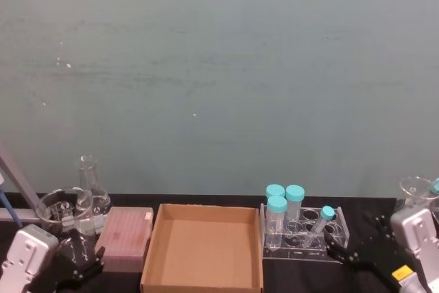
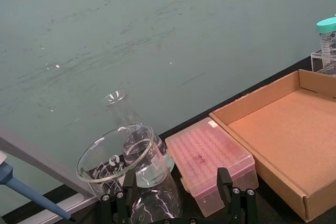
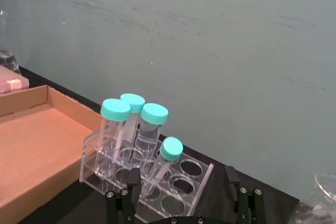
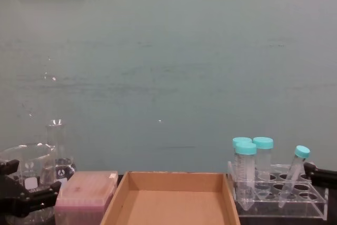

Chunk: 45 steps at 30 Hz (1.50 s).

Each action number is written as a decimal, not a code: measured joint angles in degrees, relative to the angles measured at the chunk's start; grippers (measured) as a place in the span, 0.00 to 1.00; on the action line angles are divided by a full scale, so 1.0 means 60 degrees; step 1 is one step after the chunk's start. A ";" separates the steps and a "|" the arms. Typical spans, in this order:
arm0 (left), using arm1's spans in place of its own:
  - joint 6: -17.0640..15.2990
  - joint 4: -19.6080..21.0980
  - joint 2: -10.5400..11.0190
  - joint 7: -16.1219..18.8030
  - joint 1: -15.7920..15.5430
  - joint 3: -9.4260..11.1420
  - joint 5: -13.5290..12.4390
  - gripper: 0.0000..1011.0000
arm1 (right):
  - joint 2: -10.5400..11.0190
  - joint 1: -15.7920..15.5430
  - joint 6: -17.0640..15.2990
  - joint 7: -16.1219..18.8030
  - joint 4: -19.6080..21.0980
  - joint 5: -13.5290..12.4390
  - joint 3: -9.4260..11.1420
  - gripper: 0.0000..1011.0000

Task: Use the right hand to move the test tube from the test tube rack into the box.

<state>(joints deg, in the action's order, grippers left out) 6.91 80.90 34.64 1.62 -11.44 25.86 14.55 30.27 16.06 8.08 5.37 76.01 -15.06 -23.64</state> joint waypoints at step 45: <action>0.0000 0.0000 0.0000 0.0000 0.0001 0.0000 0.0000 0.99 | -0.1664 0.1237 -0.0465 0.1346 -0.1976 -0.0012 0.0679 0.99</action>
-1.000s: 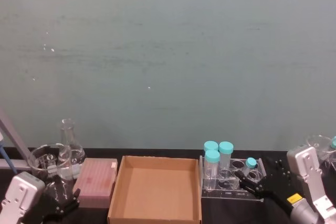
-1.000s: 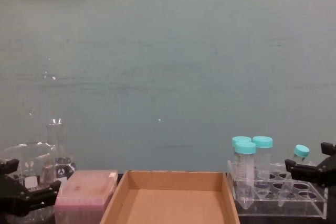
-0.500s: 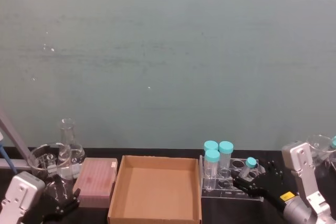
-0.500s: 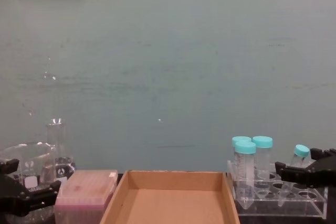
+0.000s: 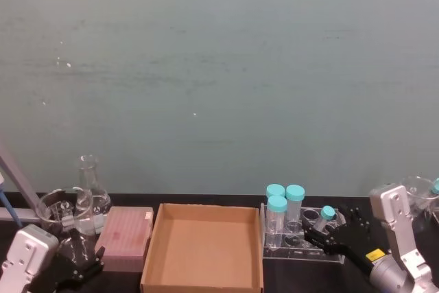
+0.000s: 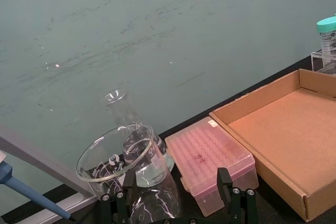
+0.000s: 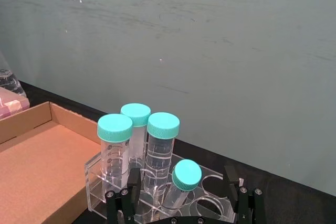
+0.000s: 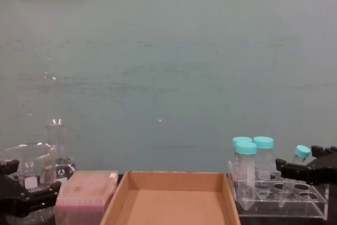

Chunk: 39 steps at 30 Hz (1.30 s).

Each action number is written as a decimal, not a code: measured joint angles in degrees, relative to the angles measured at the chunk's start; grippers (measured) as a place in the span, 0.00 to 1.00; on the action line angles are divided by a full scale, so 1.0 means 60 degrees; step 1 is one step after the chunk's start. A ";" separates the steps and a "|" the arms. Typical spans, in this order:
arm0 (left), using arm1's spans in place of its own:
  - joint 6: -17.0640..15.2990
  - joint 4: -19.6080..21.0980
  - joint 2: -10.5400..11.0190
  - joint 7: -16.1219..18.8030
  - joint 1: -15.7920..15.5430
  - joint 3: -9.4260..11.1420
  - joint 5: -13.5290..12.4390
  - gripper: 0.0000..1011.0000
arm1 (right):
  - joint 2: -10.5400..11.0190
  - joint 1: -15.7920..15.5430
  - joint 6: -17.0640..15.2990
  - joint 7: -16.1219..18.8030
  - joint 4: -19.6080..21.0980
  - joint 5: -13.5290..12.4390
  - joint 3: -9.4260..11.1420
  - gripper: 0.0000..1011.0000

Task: Use the right hand to move the test tube from the test tube rack into the box.

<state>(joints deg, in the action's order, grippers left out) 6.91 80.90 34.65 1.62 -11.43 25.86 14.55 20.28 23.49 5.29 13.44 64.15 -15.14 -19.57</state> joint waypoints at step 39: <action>0.0000 0.0000 0.0000 0.0000 0.0000 0.0000 0.0000 0.99 | -0.0033 -0.0047 0.0038 0.0082 0.0021 0.0071 0.0093 0.37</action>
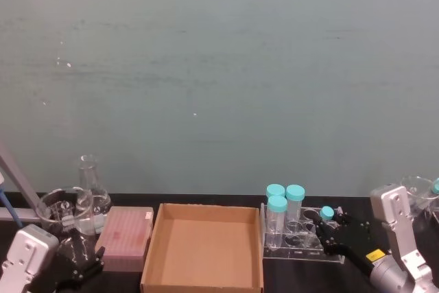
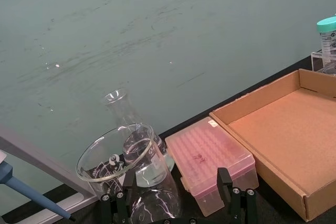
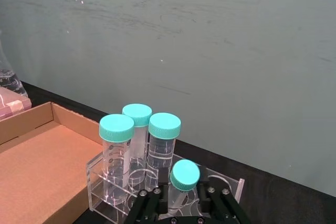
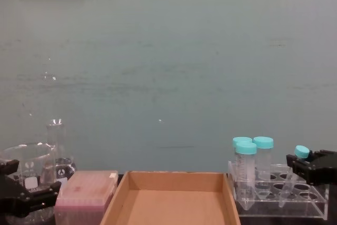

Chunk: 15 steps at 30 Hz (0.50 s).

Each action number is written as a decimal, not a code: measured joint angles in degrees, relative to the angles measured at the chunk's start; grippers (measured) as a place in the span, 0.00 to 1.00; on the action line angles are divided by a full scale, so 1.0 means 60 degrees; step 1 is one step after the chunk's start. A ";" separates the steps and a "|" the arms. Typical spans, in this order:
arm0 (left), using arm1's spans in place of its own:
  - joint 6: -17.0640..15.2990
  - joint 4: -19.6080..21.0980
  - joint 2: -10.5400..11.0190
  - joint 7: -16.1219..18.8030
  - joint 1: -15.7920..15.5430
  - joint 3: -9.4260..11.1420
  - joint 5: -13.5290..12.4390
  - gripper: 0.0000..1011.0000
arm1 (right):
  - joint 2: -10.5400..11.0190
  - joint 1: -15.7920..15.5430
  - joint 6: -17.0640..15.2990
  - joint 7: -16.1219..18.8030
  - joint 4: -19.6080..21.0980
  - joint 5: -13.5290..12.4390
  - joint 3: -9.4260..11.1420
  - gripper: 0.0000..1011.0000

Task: Use the right hand to move the test tube from the test tube rack into the box.

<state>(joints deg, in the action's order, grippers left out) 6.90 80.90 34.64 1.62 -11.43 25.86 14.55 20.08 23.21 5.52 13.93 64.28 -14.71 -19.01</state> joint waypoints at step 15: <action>0.0000 0.0000 0.0000 0.0000 0.0000 0.0000 0.0000 0.99 | 0.0000 0.0000 0.0000 -0.0010 0.0000 0.0000 0.0000 0.24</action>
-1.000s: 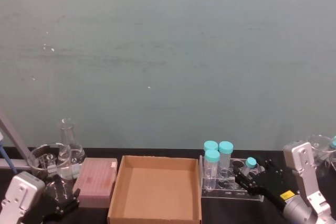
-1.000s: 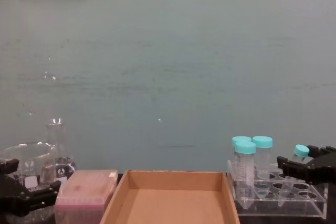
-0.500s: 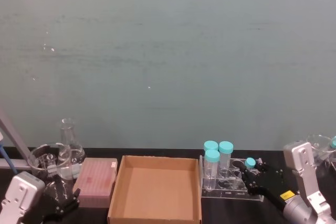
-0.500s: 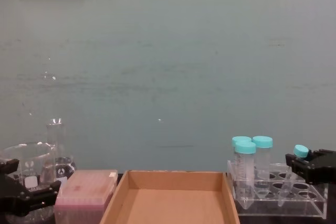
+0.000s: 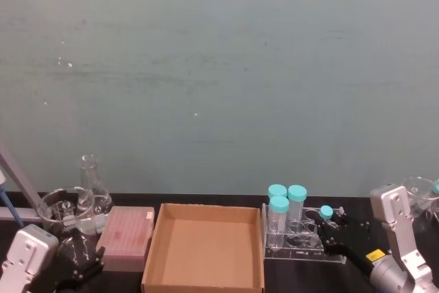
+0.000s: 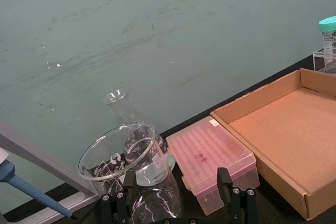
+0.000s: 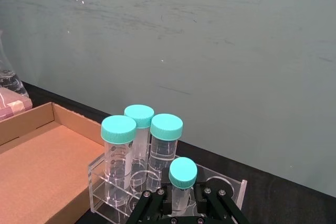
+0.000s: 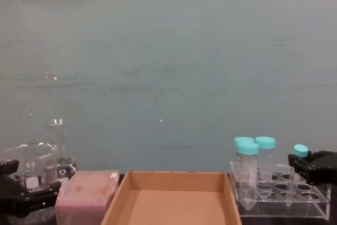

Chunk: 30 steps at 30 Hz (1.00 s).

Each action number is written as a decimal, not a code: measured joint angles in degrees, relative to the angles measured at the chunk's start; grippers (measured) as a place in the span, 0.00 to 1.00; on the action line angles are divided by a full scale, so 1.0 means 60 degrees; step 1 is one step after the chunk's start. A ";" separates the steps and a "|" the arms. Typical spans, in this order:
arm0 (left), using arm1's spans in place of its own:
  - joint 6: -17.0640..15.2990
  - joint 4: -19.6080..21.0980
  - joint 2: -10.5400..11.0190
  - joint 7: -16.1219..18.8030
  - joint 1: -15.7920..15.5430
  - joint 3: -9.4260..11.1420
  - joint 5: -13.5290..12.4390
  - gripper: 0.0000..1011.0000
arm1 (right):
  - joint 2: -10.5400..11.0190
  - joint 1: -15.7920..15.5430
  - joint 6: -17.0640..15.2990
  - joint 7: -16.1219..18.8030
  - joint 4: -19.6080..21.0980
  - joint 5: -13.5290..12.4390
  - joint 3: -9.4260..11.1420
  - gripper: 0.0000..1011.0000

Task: Use the right hand to move the test tube from the test tube rack into the box.

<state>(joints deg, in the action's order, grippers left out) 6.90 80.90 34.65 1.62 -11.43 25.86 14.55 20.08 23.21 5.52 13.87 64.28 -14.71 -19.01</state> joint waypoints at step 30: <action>0.0000 0.0000 0.0000 0.0000 0.0000 0.0000 0.0000 0.99 | -0.0312 -0.0221 0.0664 0.0848 0.0346 -0.0158 0.0799 0.24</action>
<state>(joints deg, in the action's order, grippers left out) 6.90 80.90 34.65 1.62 -11.43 25.86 14.55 18.21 21.88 9.50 18.96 66.35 -15.66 -14.22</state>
